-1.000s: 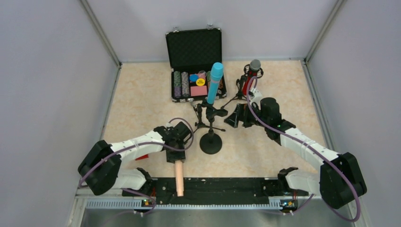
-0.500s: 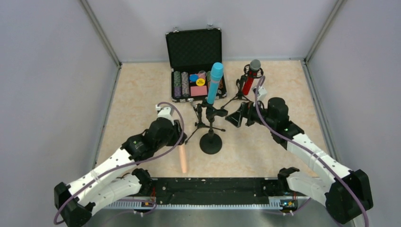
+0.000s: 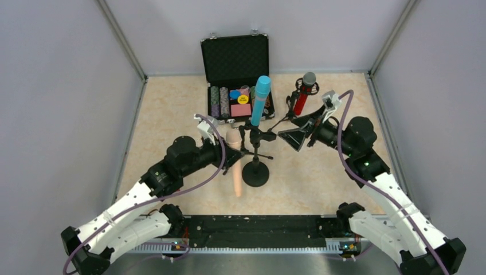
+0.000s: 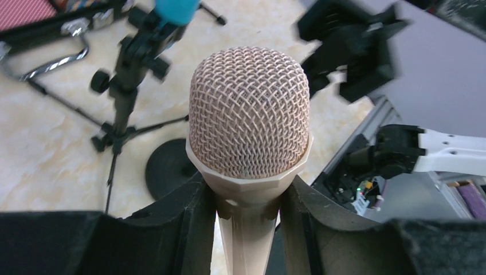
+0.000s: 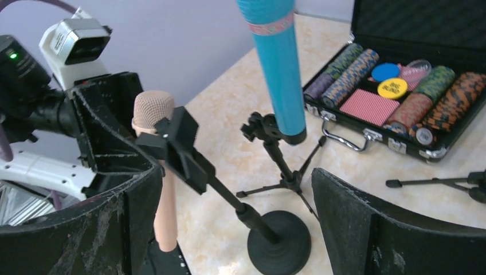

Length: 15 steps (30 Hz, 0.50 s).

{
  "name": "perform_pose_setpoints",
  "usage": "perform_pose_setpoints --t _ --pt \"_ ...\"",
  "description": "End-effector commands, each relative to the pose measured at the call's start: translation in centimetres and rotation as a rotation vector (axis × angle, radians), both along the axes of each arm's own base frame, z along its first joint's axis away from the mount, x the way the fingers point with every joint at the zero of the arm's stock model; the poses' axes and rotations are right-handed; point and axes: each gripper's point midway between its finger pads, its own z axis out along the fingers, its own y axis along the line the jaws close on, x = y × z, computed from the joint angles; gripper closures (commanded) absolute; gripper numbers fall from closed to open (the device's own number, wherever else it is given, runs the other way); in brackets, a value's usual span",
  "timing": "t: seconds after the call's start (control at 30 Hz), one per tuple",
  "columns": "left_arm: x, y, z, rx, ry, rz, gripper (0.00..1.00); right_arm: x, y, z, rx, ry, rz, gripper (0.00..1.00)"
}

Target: Attach the microphones to the stand

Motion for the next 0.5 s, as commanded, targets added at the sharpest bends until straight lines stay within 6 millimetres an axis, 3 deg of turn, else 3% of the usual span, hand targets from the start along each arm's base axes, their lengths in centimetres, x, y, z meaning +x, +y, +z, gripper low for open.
perform_pose_setpoints --t 0.0,0.2,0.47 --pt "-1.1 -2.4 9.4 -0.204 -0.243 -0.161 1.00 -2.4 0.4 5.5 0.091 -0.140 0.089 0.01" --pt "-3.0 -3.7 13.9 -0.303 -0.350 -0.301 1.00 -4.5 1.5 6.7 0.138 -0.159 0.230 0.01" --pt "-5.5 -4.9 17.5 -0.353 -0.398 -0.485 1.00 -6.4 2.4 7.5 0.180 -0.176 0.370 0.02"
